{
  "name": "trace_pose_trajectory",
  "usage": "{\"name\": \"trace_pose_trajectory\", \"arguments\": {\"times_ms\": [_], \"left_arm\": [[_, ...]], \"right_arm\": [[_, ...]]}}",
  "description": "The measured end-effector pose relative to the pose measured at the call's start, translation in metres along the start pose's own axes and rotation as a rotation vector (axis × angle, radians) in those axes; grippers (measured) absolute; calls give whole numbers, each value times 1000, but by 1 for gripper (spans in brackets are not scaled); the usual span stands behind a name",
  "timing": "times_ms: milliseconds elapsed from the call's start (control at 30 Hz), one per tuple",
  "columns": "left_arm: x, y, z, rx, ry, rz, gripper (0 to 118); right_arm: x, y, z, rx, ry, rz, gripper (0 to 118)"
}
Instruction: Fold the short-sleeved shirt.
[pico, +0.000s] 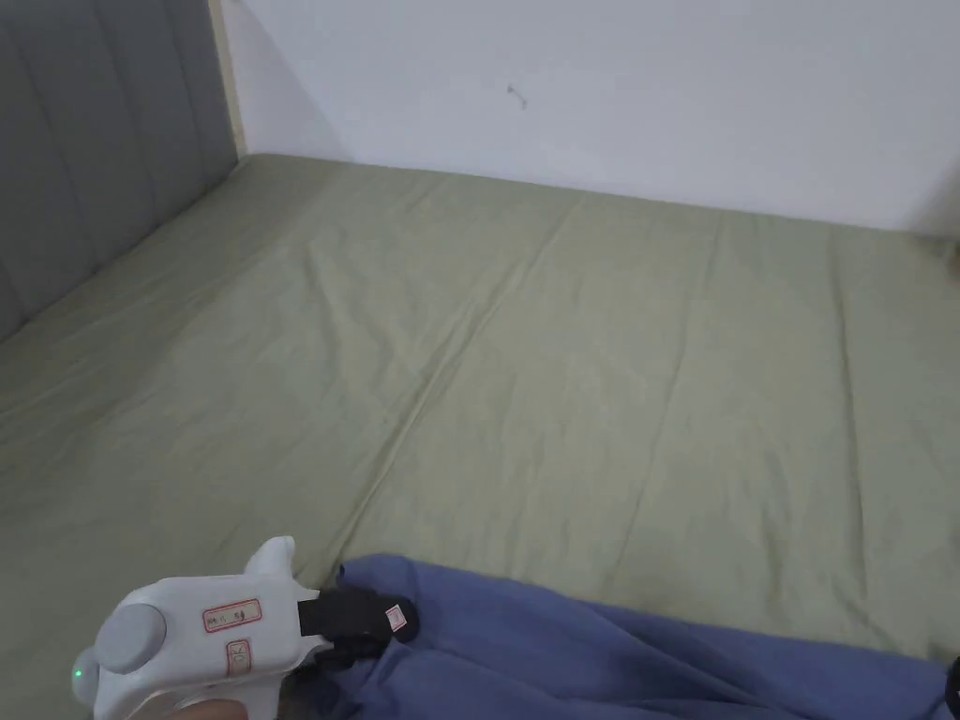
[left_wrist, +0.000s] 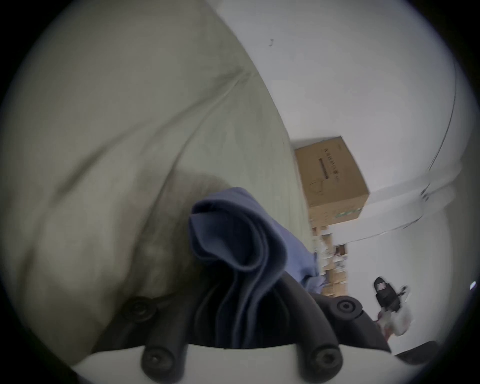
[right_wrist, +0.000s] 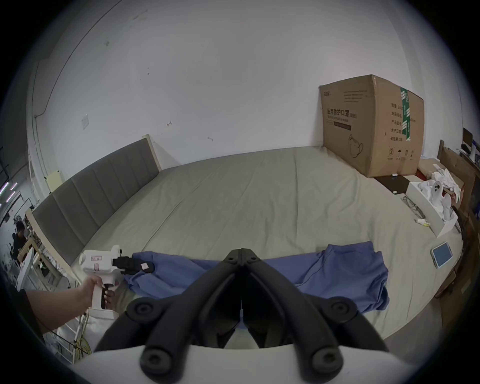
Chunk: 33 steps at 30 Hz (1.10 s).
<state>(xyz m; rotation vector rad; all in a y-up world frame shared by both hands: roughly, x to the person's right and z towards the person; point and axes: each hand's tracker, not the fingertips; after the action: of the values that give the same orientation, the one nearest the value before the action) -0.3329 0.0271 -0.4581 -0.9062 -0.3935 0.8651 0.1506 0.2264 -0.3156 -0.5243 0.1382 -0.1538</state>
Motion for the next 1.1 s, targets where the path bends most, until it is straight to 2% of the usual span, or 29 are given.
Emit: {"name": "trace_pose_trajectory", "arguments": {"times_ms": [100,300,367,433,600,633,667,700,733,767,800,900,967,1000,1033,1067,1100], "left_arm": [[28,4,35,-2,104,-92,7],[85,-7,92,97,696,-549,7],[105,-10,101,131,642,-471,8],[135,-17,96,177,428,-376,8],[210,-46,-3,-44,186,-336,8],[217,-52,-28,-74,161,-336,13],[222,-57,-50,-111,141,-316,28],[227,-63,-70,-145,111,-288,76],[230,-64,-84,-137,141,-337,112],[234,-70,-93,-170,127,-321,117],[239,-70,-95,-126,107,-324,107],[245,-68,-71,-60,101,-364,108],[246,-65,-52,17,191,-443,110],[243,-66,-42,51,234,-466,103],[243,-65,-26,113,278,-503,87],[239,-66,-17,160,319,-535,56],[236,-68,-16,167,352,-550,6]], "right_arm": [[0,3,8,3,11,-4,0],[10,2,23,18,39,-27,0],[16,0,29,20,41,-35,0],[23,-2,34,17,41,-50,0],[44,-5,48,14,25,-100,0],[48,-5,51,19,19,-109,0],[54,-7,53,25,10,-118,0],[58,-7,55,29,1,-127,0],[63,-8,58,31,-5,-136,0],[68,-8,60,32,-10,-143,0],[71,-8,61,31,-18,-150,0],[82,-11,64,35,-35,-175,0],[87,-13,62,33,-39,-189,0],[89,-13,61,30,-41,-194,0],[90,-14,60,28,-45,-197,0],[90,-15,59,28,-49,-200,0],[91,-16,58,27,-47,-204,0]]}}
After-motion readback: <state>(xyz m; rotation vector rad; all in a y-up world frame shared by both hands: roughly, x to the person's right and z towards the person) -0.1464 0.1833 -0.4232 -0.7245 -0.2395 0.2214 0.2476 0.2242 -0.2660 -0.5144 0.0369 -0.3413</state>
